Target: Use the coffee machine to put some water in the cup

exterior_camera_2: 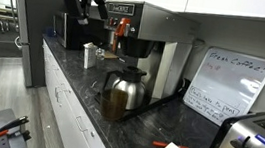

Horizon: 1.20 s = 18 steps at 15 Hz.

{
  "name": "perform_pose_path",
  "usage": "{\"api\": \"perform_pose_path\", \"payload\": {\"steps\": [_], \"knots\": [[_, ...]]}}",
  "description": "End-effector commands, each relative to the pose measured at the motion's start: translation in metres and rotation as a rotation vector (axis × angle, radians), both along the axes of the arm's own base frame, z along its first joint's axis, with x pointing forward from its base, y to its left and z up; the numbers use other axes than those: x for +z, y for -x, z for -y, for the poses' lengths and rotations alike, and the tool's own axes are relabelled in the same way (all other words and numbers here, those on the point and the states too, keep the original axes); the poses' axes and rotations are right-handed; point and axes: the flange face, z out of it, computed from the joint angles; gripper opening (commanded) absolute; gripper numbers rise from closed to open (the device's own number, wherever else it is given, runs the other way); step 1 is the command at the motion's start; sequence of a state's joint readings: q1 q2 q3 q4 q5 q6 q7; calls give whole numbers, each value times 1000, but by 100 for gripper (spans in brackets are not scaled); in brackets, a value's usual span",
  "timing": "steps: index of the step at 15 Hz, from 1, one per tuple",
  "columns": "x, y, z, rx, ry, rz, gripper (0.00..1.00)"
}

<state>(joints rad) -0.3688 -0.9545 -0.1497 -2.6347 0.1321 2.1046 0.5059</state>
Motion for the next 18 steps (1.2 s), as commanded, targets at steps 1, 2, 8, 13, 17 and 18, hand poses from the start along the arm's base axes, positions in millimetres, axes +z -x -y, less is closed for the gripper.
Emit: {"api": "perform_pose_path", "payload": {"steps": [1,2,8,13,17,18], "knots": [[-3,1,3,-13,-13,11,100],[-5,1,4,-18,-18,15,100],[-4,1,4,-27,-25,19,100],[-4,1,4,-28,-25,20,100],[-7,4,11,-78,-77,48,100],[-9,5,13,-100,-92,53,100]]}}
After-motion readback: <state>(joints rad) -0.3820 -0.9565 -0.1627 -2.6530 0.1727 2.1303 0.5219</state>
